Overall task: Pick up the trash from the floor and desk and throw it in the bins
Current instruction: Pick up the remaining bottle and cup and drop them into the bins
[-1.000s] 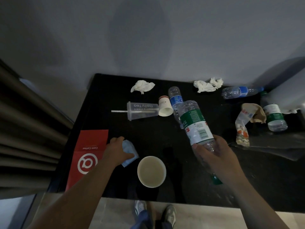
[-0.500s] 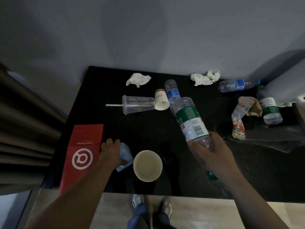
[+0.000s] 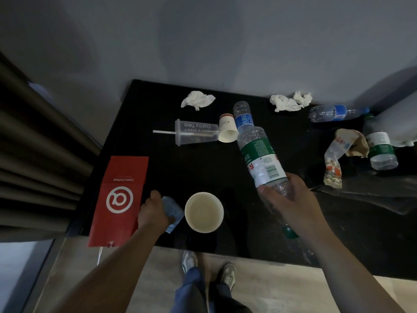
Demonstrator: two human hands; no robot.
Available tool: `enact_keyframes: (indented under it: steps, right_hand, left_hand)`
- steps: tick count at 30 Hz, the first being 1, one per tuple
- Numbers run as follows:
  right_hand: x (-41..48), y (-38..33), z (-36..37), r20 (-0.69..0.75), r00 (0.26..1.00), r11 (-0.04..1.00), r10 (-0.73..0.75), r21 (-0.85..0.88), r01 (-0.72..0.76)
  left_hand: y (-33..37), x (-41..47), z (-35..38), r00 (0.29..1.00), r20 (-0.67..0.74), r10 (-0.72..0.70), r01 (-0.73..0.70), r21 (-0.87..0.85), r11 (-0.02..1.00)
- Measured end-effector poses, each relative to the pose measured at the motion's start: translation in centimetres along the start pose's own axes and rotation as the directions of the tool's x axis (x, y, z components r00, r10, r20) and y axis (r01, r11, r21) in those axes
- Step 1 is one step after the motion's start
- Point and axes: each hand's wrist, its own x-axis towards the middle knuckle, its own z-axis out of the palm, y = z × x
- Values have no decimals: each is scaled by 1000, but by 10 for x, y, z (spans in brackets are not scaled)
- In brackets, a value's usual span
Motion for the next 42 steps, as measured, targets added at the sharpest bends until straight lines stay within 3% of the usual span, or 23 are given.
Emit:
enact_keyframes:
  steps: [3,6,11,17,22,29,33,37,42]
  right_hand:
    - [1,0,-1,19,1000,1000,-15,-2,16]
    - [2,0,-3,28,998,999,-49,-12,49]
    - [1,-1,-7,68,995,997,-77,-7,78]
    - [-7,1,-14,111,987,993,-113,-2,114]
    - [-18,5,-29,110,986,992,-128,34,126]
    - [-34,15,-58,-5,996,994,-94,58,94]
    - [-43,25,-66,-86,995,995,-54,77,60]
    - [-52,30,-64,-130,991,987,13,162,9]
    - [-62,27,-46,-191,979,981,76,192,-38]
  left_hand:
    - [-5,-12,7,994,57,-88,91,-58,994]
    - [-11,-32,5,992,39,-118,124,-227,966]
    - [-10,-77,-24,996,9,83,-76,-330,941]
    - [21,-120,-54,967,-21,254,-253,-214,943]
    - [62,-130,-60,964,-57,259,-264,-117,957]
    - [96,-120,-47,960,-74,270,-252,188,949]
    - [96,-111,-40,966,-85,244,-222,209,952]
    - [90,-102,-41,944,-94,316,-289,226,930]
    - [82,-85,-51,918,13,396,-390,203,898]
